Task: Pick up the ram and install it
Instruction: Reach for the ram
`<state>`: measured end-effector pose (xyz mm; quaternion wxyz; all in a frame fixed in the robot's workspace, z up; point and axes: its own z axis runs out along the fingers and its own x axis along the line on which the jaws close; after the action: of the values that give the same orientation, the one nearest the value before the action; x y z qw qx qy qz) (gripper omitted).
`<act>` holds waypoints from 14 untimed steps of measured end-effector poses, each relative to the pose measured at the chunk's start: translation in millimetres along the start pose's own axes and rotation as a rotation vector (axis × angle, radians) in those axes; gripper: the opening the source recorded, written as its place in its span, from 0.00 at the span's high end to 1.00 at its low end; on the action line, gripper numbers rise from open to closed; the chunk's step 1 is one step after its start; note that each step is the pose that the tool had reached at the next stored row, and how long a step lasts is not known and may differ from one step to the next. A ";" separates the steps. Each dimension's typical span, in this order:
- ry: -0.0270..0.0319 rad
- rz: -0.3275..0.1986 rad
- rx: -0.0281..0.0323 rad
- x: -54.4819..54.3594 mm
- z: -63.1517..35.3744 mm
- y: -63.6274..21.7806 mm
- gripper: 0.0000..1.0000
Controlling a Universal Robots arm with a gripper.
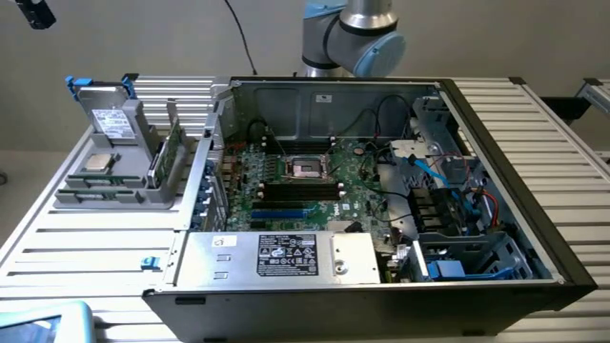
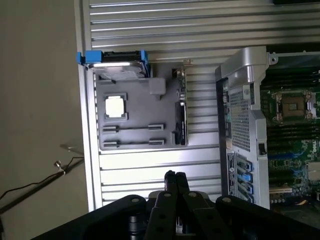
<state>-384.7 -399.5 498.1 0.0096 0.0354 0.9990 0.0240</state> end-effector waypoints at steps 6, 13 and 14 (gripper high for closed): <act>0.0013 0.000 0.0002 15.8 10.3 -1.6 0.89; 0.0013 0.000 0.0002 23.8 22.9 -2.8 0.89; 0.0012 0.000 0.0001 24.9 24.7 -2.9 0.89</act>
<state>-409.3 -399.5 472.9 0.0090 0.0354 0.9990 0.0240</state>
